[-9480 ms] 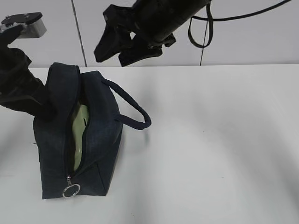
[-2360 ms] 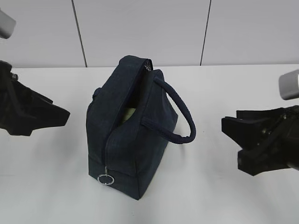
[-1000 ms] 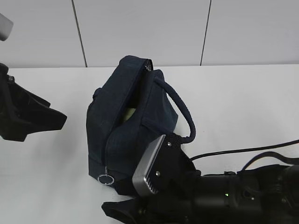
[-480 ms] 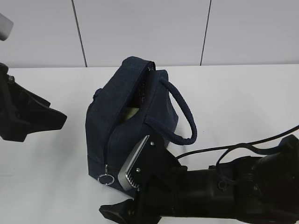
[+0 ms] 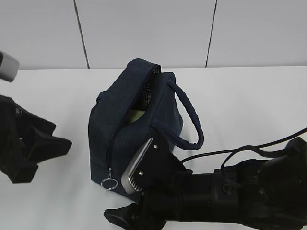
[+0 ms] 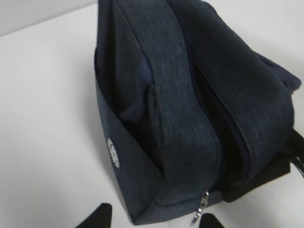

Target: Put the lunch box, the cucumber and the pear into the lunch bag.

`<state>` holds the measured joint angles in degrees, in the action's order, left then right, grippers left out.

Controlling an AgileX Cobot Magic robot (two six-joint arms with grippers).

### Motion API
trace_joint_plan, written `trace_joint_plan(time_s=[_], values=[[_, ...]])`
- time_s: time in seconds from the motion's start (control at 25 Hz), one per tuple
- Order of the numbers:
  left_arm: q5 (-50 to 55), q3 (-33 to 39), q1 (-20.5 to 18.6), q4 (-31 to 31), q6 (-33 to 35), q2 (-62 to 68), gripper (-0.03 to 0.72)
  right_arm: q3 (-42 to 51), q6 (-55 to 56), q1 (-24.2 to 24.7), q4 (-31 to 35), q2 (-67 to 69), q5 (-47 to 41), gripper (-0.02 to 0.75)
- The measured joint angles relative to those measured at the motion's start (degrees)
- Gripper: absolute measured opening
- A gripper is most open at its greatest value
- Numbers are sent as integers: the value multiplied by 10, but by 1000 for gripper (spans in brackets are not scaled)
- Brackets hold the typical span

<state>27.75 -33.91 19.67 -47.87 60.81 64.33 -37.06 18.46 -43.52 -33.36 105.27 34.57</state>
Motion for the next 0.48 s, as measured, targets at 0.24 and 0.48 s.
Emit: trace_joint_plan(time_s=[0.24,0.48], values=[[-12,30,0,-112,115,0,342,0,4,0,13,0,-1,516],[-13,30,0,-119,120,-16,342,0,5,0,29,0,-8,516]])
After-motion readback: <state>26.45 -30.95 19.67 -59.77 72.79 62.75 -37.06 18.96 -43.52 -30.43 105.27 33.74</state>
